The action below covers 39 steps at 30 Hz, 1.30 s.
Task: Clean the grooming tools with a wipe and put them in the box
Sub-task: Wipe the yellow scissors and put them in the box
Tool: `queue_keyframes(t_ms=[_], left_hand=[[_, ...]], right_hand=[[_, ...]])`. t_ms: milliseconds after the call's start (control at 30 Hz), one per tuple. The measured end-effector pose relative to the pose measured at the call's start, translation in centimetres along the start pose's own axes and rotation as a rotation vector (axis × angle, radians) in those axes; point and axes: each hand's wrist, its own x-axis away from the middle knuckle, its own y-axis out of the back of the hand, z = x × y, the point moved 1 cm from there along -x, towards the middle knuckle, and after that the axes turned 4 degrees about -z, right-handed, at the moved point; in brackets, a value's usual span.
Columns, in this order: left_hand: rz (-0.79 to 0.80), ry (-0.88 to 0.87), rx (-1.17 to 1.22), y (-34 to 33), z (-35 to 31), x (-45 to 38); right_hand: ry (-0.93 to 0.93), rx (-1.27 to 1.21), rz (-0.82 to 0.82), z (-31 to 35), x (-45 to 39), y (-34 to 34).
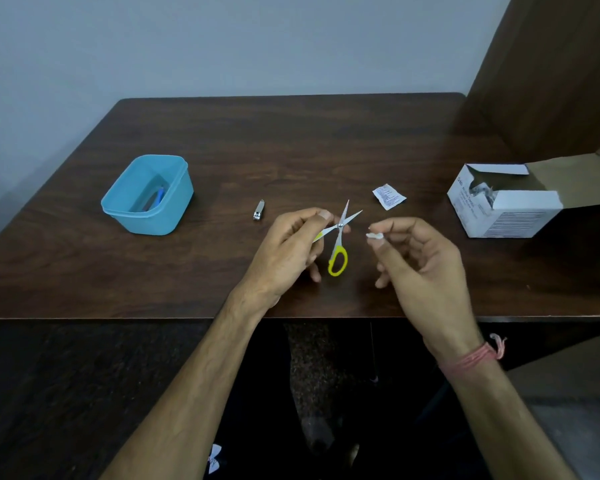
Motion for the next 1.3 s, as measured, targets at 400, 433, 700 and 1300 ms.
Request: queue_keyframes(t_ms=[400,433,700,1300], left_hand=[[0.086,0.004,0.105,0.3,0.0,0.2],[0.089,0.007,0.101,0.4,0.0,0.1],[0.097,0.015,0.097,0.6,0.0,0.0],[0.124,0.105,0.089,-0.1,-1.1,0.7]], right_hand=[[0.167,0.190,-0.071,0.8,0.0,-4.1],[0.190,0.216,-0.086,0.7,-0.3,-4.2],[0.405,0.374,-0.209,-0.1,-1.1,-4.2],[0.598,0.509,-0.149,-0.9,0.2,-4.1]])
